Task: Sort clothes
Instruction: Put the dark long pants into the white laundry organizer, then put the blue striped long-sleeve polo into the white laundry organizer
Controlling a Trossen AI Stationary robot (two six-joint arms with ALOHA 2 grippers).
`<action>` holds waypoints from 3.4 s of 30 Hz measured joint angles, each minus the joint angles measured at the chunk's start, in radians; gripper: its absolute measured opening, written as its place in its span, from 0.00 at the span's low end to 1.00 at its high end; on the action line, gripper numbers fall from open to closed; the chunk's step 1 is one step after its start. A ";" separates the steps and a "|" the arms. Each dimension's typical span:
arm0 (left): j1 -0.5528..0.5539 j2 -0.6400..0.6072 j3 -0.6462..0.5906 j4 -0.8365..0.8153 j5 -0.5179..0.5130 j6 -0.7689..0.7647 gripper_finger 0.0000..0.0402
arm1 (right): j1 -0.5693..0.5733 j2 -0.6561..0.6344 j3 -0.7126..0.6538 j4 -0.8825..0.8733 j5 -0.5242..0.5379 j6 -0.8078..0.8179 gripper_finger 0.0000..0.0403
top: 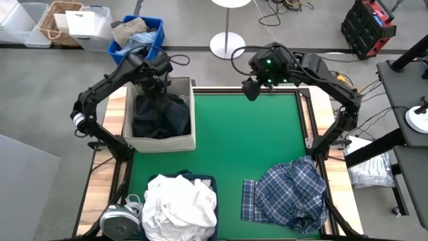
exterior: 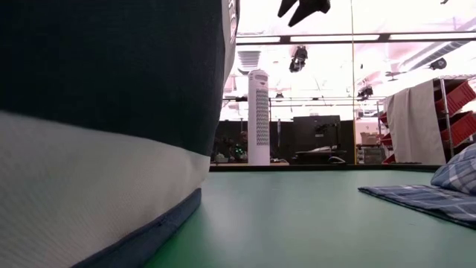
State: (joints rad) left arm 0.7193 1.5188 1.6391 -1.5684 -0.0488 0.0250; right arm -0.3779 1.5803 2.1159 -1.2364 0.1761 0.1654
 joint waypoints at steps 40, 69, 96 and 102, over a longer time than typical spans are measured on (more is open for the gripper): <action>-0.058 -0.081 0.225 0.015 0.169 -0.132 0.83 | 0.025 -0.036 0.020 -0.273 -0.192 -0.056 0.61; -0.140 -0.078 0.444 0.435 0.112 0.066 0.83 | 0.707 -0.304 -0.876 -0.153 -0.322 0.611 0.61; -0.150 -0.078 0.328 0.470 0.113 0.098 0.83 | 0.840 -0.146 -1.340 0.300 -0.468 0.926 0.80; -0.150 -0.078 0.328 0.473 0.112 0.098 0.83 | 0.838 -0.003 -1.341 0.418 -0.493 0.839 0.80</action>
State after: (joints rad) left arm 0.5690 1.4410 1.9667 -1.0954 0.0635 0.1226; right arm 0.4599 1.5778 0.7754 -0.8183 -0.3172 1.0046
